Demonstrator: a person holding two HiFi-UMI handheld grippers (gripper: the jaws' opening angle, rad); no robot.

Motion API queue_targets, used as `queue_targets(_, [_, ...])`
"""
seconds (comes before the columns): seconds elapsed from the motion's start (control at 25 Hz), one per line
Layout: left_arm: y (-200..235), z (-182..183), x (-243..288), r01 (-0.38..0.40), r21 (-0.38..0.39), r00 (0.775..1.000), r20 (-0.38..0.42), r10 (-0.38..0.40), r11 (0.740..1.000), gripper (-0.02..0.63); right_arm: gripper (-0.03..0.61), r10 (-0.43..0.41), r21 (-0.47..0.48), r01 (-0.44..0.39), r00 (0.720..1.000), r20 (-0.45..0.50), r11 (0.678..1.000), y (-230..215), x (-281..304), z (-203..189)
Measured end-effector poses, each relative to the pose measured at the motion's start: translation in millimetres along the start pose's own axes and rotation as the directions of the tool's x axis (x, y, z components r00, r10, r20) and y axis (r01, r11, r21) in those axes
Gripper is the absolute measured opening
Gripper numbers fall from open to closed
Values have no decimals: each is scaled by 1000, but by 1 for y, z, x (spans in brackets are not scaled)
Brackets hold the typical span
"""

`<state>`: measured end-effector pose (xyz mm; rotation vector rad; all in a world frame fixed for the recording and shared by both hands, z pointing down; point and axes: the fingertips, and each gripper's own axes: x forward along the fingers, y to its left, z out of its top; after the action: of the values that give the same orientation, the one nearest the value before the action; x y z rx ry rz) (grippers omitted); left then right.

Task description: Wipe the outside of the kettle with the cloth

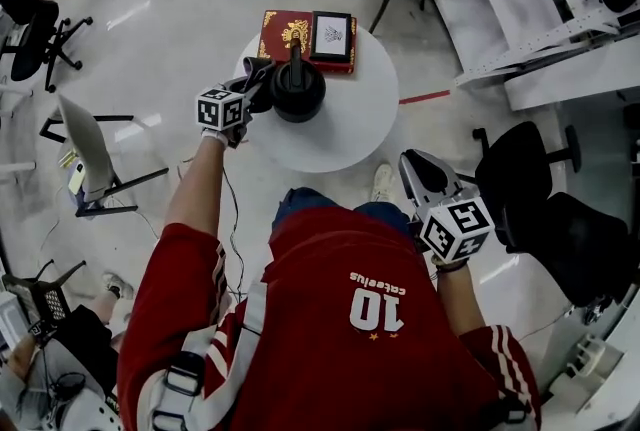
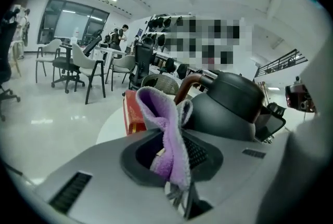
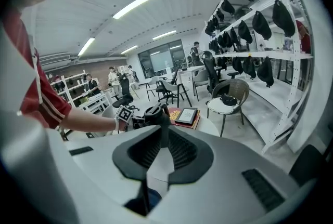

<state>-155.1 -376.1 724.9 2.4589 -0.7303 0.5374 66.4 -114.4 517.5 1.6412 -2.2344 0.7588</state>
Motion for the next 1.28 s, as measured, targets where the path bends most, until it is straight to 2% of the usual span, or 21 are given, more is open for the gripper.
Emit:
queue_targets(0.24, [-13, -20, -9, -1, -76, 999, 36, 4, 997, 57, 52, 27, -20, -27, 1000, -15, 999, 3, -2, 3])
queue_targets(0.64, [-32, -32, -27, -65, -167, 991, 103, 83, 984, 57, 52, 140, -104, -144, 989, -48, 984, 17, 2, 24])
queue_targets(0.88, [-55, -38, -33, -116, -178, 984, 115, 138, 977, 57, 52, 233, -148, -243, 969, -81, 959, 11, 8, 32])
queue_targets(1.28, [-90, -52, -32, -204, -183, 972, 79, 222, 962, 57, 52, 351, -189, -368, 929, -115, 911, -8, 12, 48])
